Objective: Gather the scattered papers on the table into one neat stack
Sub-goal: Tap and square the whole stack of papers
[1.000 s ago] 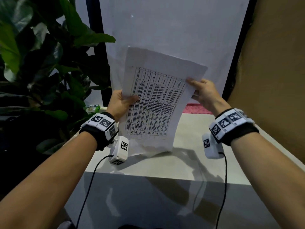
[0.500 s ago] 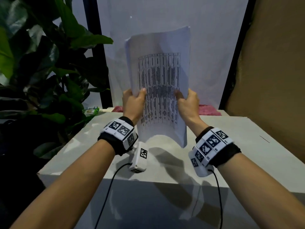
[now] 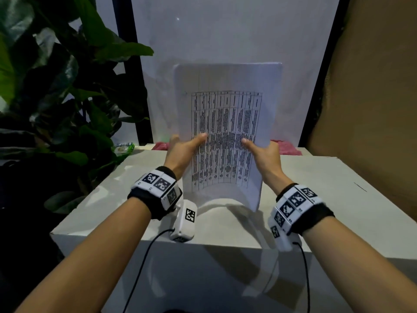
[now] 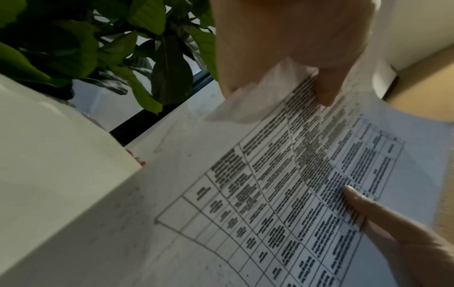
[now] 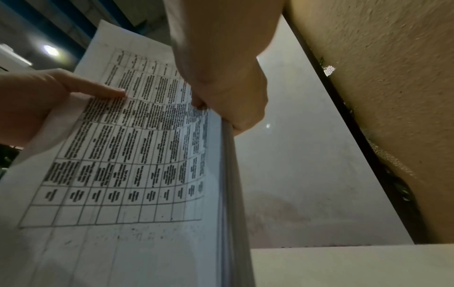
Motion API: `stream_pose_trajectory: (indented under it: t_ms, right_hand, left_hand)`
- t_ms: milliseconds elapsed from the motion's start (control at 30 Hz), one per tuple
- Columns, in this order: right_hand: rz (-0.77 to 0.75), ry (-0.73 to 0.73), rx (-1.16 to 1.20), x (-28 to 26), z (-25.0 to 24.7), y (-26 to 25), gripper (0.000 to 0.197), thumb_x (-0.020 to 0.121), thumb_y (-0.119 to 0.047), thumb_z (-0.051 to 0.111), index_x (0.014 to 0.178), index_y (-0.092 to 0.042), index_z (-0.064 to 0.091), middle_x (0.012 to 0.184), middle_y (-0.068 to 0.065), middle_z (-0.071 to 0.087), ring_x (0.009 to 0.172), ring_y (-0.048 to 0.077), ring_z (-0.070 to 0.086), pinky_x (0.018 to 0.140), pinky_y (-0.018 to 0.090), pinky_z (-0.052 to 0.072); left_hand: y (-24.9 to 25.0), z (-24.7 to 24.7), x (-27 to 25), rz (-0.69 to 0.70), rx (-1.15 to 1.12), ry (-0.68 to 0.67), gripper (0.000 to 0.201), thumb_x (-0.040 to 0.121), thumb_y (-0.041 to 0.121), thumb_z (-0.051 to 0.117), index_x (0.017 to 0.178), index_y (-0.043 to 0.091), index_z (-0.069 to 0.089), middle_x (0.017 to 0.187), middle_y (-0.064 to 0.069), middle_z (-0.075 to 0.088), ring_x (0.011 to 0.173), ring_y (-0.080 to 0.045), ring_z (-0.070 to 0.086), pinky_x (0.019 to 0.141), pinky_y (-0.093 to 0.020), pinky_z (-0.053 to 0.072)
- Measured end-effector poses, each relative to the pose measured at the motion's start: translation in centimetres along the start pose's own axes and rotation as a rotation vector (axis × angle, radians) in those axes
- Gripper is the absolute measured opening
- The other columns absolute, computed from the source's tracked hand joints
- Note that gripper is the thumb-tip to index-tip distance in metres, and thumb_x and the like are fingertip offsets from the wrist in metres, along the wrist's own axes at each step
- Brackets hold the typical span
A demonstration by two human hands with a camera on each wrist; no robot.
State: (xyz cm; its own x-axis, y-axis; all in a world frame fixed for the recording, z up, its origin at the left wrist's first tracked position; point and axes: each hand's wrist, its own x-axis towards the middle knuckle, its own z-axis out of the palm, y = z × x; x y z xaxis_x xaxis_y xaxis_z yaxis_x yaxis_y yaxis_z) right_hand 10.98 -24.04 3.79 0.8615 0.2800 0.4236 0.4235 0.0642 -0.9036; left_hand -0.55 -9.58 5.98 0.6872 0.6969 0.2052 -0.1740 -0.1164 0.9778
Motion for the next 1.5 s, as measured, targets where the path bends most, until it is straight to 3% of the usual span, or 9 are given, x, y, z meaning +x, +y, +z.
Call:
stream_pose_trajectory:
  t_ms: [167, 333, 433, 733, 900, 1033, 1133, 1300, 1500]
  right_hand:
    - [0.186, -0.09, -0.021, -1.6, -0.2, 2.8, 0.029, 0.076, -0.021, 0.073, 0.073, 0.003, 0.058, 0.067, 0.01, 0.053, 0.068, 0.022, 0.049, 0.063, 0.032, 0.043]
    - [0.269, -0.117, -0.1, -2.5, -0.3, 4.1, 0.039, 0.077, -0.02, 0.073, 0.055, -0.014, 0.042, 0.054, 0.0, 0.043, 0.049, 0.014, 0.038, 0.049, 0.023, 0.034]
    - [0.321, -0.153, -0.153, -2.6, -0.4, 4.6, 0.021, 0.076, -0.017, 0.074, 0.069, -0.009, 0.056, 0.065, 0.003, 0.057, 0.062, 0.02, 0.054, 0.054, 0.023, 0.043]
    - [0.415, -0.22, -0.234, -1.4, -1.4, 3.1, 0.042, 0.076, -0.013, 0.073, 0.111, 0.005, 0.058, 0.098, 0.015, 0.066, 0.082, 0.026, 0.063, 0.067, 0.029, 0.051]
    - [0.439, -0.253, -0.058, -1.4, -4.7, 2.5, 0.027, 0.081, -0.007, 0.067, 0.106, -0.001, 0.062, 0.112, 0.02, 0.066, 0.088, 0.031, 0.064, 0.082, 0.04, 0.054]
    - [0.509, -0.407, 0.007, -3.3, -8.5, 3.3, 0.026, 0.088, 0.005, 0.053, 0.111, -0.005, 0.055, 0.114, 0.012, 0.061, 0.086, 0.021, 0.063, 0.07, 0.026, 0.057]
    - [0.506, -0.3, 0.014, -4.3, -11.2, 3.7, 0.029, 0.089, 0.009, 0.049, 0.114, -0.006, 0.053, 0.12, 0.013, 0.058, 0.087, 0.019, 0.062, 0.077, 0.027, 0.053]
    - [0.53, -0.12, -0.123, -4.4, -16.4, 4.3, 0.04, 0.089, 0.009, 0.049, 0.129, 0.006, 0.047, 0.123, 0.016, 0.056, 0.103, 0.025, 0.054, 0.09, 0.036, 0.046]
    - [0.652, -0.034, -0.24, -3.7, -23.5, 6.6, 0.042, 0.087, 0.008, 0.054, 0.128, 0.007, 0.046, 0.13, 0.021, 0.054, 0.11, 0.034, 0.055, 0.102, 0.046, 0.041]
  left_hand:
    - [-3.3, -0.7, -0.9, -0.043, 0.03, -0.019, 0.053, 0.075, 0.034, 0.074, 0.116, 0.004, 0.057, 0.12, -0.017, 0.063, 0.113, -0.03, 0.06, 0.107, -0.048, 0.041]
    - [-5.8, -1.0, -1.0, -0.115, 0.042, 0.008, 0.069, 0.072, 0.039, 0.077, 0.122, 0.001, 0.047, 0.117, -0.009, 0.06, 0.112, -0.025, 0.057, 0.104, -0.038, 0.042]
    - [-7.0, -1.1, -1.7, -0.174, 0.149, 0.009, 0.09, 0.067, 0.045, 0.078, 0.131, -0.003, 0.037, 0.121, -0.004, 0.053, 0.118, -0.025, 0.052, 0.104, -0.037, 0.04]
    - [-4.0, -0.8, -3.1, -0.084, 0.205, -0.1, 0.043, 0.091, 0.01, 0.058, 0.118, -0.022, 0.049, 0.095, -0.033, 0.066, 0.092, -0.043, 0.061, 0.076, -0.032, 0.053]
    - [-3.8, 0.8, -1.9, -0.136, 0.01, -0.13, 0.028, 0.089, 0.001, 0.057, 0.114, -0.012, 0.056, 0.108, -0.014, 0.065, 0.084, -0.012, 0.063, 0.097, -0.029, 0.05]
    - [-5.0, 2.9, -1.9, -0.171, -0.065, -0.157, 0.031, 0.09, -0.003, 0.055, 0.118, -0.013, 0.054, 0.096, -0.01, 0.064, 0.079, -0.011, 0.061, 0.066, -0.006, 0.053]
    - [-5.9, 5.6, -2.5, -0.186, 0.003, -0.208, 0.032, 0.09, 0.0, 0.056, 0.12, -0.011, 0.054, 0.104, -0.011, 0.064, 0.09, -0.021, 0.062, 0.06, -0.005, 0.052]
    - [-6.6, 10.4, -3.7, -0.305, 0.034, -0.382, 0.038, 0.091, -0.002, 0.054, 0.128, -0.009, 0.05, 0.13, -0.02, 0.058, 0.109, -0.031, 0.06, 0.092, -0.036, 0.051]
    - [-8.4, 16.3, -5.5, -0.389, 0.123, -0.565, 0.036, 0.09, -0.01, 0.049, 0.126, -0.012, 0.05, 0.127, -0.023, 0.058, 0.108, -0.034, 0.06, 0.078, -0.028, 0.055]
